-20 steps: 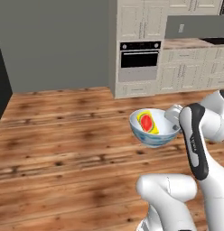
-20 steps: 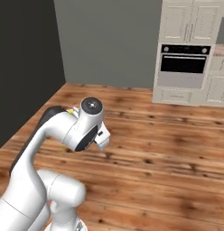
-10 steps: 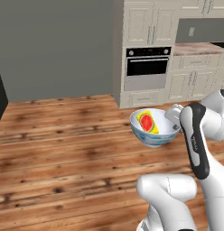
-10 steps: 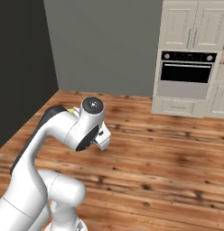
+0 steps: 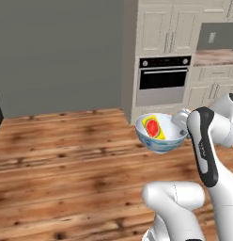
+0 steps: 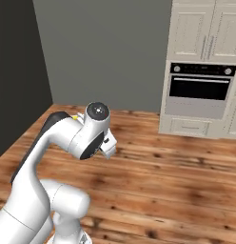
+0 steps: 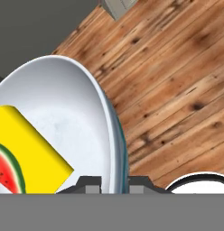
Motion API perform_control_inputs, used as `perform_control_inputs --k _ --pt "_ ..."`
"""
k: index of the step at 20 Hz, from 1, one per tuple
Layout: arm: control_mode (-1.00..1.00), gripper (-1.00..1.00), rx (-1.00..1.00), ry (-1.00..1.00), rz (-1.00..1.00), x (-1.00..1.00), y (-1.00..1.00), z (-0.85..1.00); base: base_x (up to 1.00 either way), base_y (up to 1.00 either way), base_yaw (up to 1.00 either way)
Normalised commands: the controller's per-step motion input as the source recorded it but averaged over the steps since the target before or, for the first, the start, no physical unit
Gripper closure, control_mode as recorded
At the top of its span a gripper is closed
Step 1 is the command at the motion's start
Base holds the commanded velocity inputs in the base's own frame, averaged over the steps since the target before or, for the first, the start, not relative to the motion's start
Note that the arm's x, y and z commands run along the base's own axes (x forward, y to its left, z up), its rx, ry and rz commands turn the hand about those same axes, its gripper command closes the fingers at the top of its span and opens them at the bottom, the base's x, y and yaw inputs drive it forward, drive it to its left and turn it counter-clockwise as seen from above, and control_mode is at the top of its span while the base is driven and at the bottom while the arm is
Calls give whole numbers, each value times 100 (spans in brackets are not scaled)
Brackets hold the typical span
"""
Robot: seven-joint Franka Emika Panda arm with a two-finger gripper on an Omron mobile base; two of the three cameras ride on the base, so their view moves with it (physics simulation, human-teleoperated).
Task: Place the cup inside the bowl on the dining table and move the bowl to any counter.
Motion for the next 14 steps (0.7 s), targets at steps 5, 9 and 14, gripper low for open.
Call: perform_control_inputs --k 5,9,14 --pt "100 100 0 0 0 0 0 0 100 18 0" --pt "100 100 0 0 0 0 0 0 100 16 0" --pt "100 100 0 0 0 0 0 0 100 12 0"
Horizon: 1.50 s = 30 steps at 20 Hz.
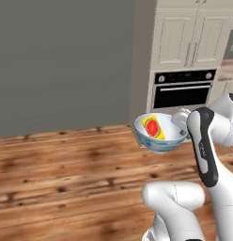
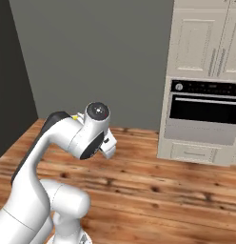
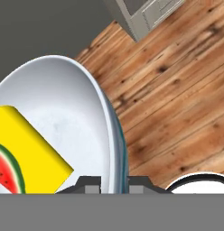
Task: Place the cup inside the bowl on the dining table and move the bowl to any counter.
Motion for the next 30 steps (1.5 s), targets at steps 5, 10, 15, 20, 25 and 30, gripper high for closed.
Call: perform_control_inputs --k 5,10,15,20,25,30 --pt "100 100 0 0 0 0 0 0 100 5 0" --pt "100 100 0 0 0 0 0 0 100 0 0" --pt "100 100 0 0 0 0 0 0 60 -18 0" --pt "100 100 0 0 0 0 0 0 0 -64 0" --pt "100 100 0 0 0 0 0 0 0 -73 0" --pt "100 100 0 0 0 0 0 0 0 -81 0"
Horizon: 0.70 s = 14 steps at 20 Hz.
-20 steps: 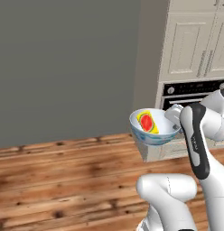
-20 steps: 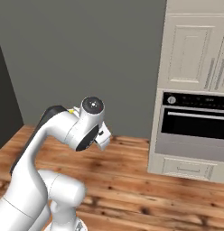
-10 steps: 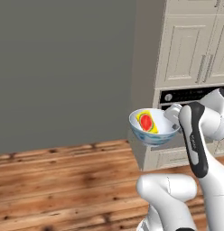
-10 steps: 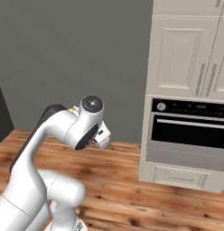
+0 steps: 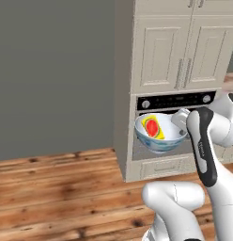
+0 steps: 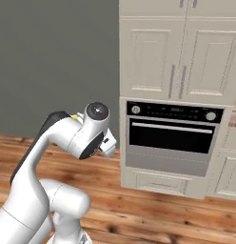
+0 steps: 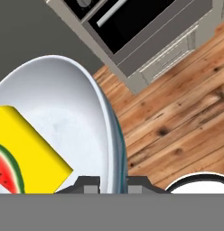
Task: Place the cup inside the bowl on the dining table and move the bowl to any counter.
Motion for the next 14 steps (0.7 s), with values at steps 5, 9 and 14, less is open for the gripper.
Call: perform_control_inputs --k 5,9,14 --pt "100 100 0 0 0 0 0 0 0 -87 0" --pt "100 100 0 0 0 0 0 0 0 -90 0" --pt "100 100 0 0 0 0 0 0 0 -92 0"
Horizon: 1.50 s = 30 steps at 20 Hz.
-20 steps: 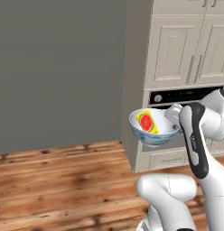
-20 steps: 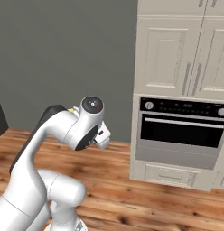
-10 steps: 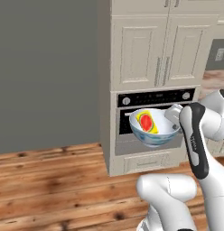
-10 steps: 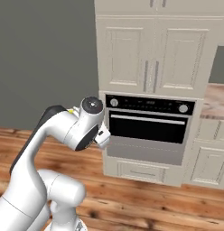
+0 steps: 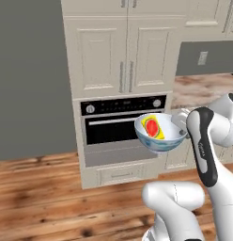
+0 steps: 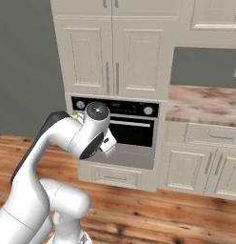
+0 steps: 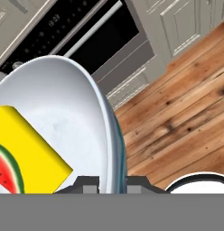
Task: Place the cup inside the bowl on the dining table and move the bowl to any counter.
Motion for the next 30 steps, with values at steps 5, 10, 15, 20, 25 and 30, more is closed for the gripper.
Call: perform_control_inputs --k 5,10,15,20,25,30 --pt "100 100 0 0 0 0 0 0 0 -88 0" --pt "100 100 0 0 0 0 0 0 0 -88 0" --pt "100 100 0 0 0 0 0 0 4 -92 0" --pt "100 100 0 0 0 0 0 0 10 -78 0" --pt "100 100 0 0 0 0 0 0 37 -17 0" --pt "100 100 0 0 0 0 0 0 87 -1 0"
